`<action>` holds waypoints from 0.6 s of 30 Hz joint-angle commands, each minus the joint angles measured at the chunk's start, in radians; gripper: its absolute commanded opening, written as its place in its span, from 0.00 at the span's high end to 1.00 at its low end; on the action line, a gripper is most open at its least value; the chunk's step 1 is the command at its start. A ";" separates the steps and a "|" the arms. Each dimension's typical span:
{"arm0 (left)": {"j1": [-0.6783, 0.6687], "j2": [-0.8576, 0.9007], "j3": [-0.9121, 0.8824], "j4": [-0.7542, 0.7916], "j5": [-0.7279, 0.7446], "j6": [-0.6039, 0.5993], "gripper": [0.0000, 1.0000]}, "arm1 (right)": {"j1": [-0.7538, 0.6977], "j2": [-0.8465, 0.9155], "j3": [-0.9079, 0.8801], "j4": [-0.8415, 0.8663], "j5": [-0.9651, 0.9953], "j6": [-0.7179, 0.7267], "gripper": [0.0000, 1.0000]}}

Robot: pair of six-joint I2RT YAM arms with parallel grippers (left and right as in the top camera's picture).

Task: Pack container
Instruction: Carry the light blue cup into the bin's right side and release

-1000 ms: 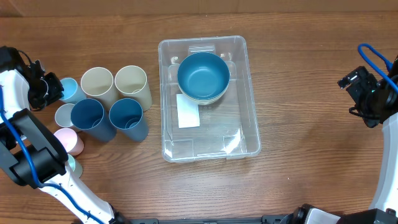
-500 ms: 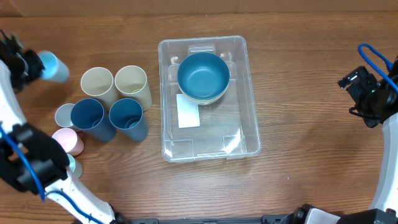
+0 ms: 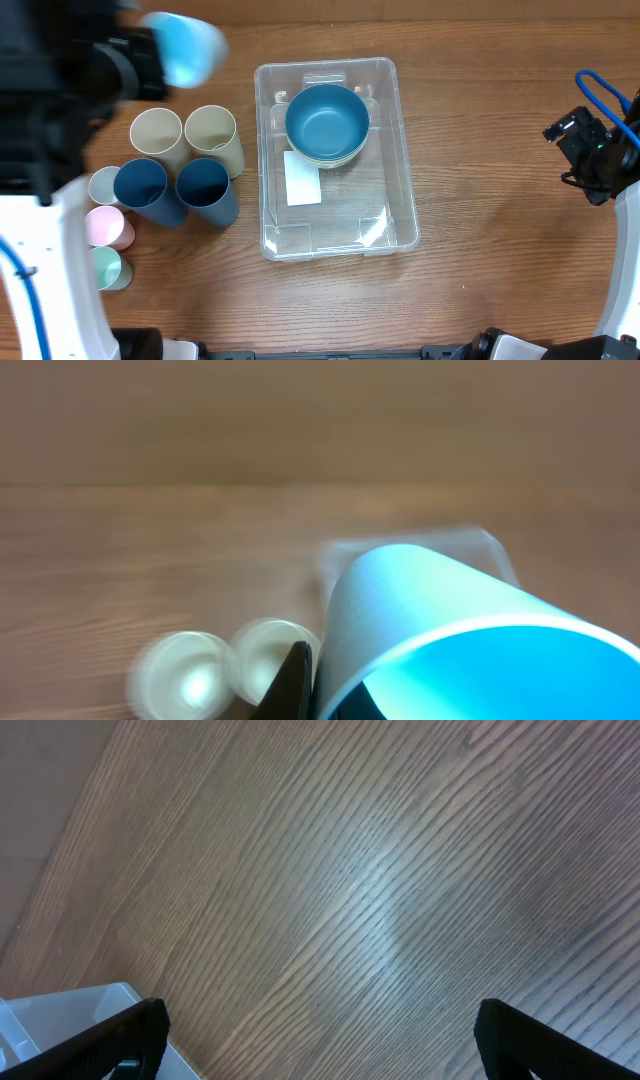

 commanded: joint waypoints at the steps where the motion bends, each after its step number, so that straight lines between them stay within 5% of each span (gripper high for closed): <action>1: -0.216 0.050 -0.027 -0.047 -0.093 0.019 0.96 | -0.003 0.000 0.008 0.004 -0.002 0.009 0.00; 6: -0.410 0.159 -0.109 -0.032 -0.108 0.018 0.96 | -0.003 0.000 0.008 0.004 -0.002 0.009 0.00; 18: -0.594 0.516 -0.158 0.052 -0.158 0.011 0.96 | -0.003 0.000 0.008 0.004 -0.002 0.009 0.00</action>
